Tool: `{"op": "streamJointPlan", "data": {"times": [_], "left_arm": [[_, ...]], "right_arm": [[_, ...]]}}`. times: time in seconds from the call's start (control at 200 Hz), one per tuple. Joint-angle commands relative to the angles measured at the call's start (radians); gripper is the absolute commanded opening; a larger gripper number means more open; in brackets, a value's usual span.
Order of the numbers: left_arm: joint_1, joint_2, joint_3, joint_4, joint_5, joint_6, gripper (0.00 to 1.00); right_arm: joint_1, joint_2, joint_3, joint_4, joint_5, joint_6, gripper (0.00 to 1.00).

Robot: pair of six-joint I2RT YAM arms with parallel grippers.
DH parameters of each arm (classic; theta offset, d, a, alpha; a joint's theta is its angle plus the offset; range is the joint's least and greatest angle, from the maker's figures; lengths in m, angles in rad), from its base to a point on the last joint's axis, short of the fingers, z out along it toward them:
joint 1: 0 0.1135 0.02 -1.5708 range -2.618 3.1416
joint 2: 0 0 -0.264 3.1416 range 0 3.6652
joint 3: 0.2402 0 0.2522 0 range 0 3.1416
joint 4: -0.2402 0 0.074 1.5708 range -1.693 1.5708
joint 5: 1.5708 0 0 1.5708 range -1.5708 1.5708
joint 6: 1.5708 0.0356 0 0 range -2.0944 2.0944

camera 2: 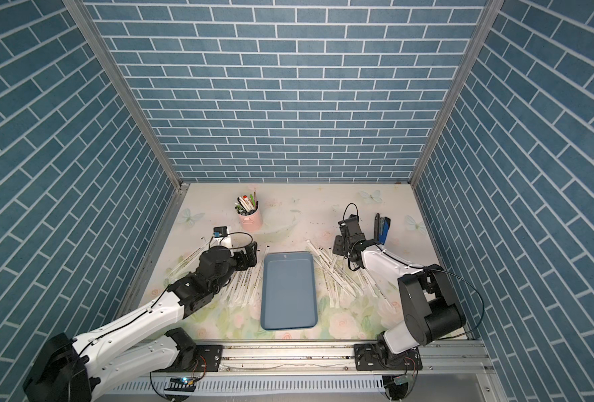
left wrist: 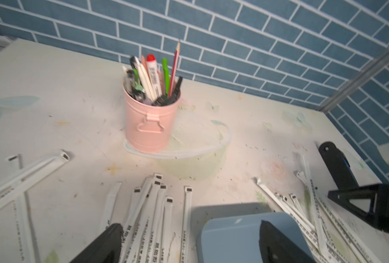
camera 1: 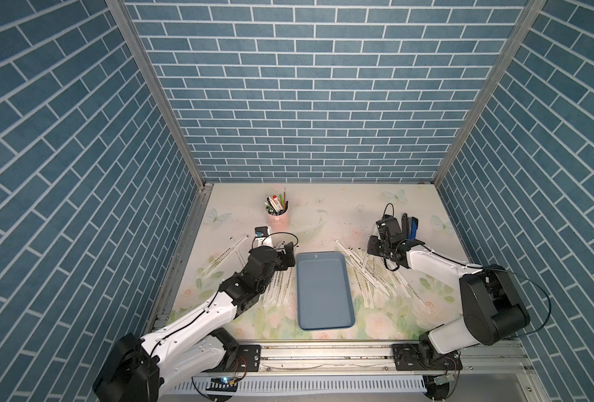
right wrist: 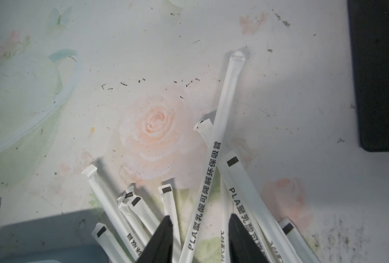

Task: Put the straws into the storage box
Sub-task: Pick up the straw from the center of the board.

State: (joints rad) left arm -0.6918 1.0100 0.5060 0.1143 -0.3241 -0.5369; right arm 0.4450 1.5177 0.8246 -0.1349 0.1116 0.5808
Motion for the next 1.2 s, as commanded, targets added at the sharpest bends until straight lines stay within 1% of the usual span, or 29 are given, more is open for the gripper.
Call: {"op": "streamJointPlan", "data": {"times": [0.0,0.24,0.48,0.57,0.755,0.89,1.015,1.1,1.195], "left_arm": [[-0.025,0.024,-0.018,0.059,-0.010,-0.042,0.96],[-0.025,0.041,-0.033,0.061,0.013,-0.063,0.94],[-0.019,0.040,-0.039,0.076,0.029,-0.079,0.95],[-0.013,0.044,-0.041,0.096,0.044,-0.092,0.95],[-0.005,0.049,-0.040,0.087,0.051,-0.093,0.95],[0.011,0.036,-0.031,0.067,0.059,-0.091,0.95],[0.060,0.022,-0.040,0.058,0.118,-0.106,0.95],[0.105,0.005,-0.049,0.060,0.172,-0.121,0.95],[0.129,-0.015,-0.039,0.031,0.186,-0.119,0.94]], "right_arm": [[0.017,0.030,0.000,0.019,-0.001,0.054,0.39],[0.017,0.092,0.018,0.037,0.004,0.057,0.34],[0.018,0.148,0.030,0.050,0.020,0.063,0.26],[0.017,0.156,0.034,0.055,0.032,0.065,0.20],[0.016,0.134,0.030,0.041,0.034,0.061,0.04],[0.018,0.081,0.032,0.016,0.005,0.060,0.04],[0.030,0.013,0.014,0.029,-0.069,0.064,0.04],[0.054,-0.035,-0.006,0.059,-0.121,0.072,0.04],[0.111,-0.100,-0.034,0.117,-0.172,0.102,0.04]]}}
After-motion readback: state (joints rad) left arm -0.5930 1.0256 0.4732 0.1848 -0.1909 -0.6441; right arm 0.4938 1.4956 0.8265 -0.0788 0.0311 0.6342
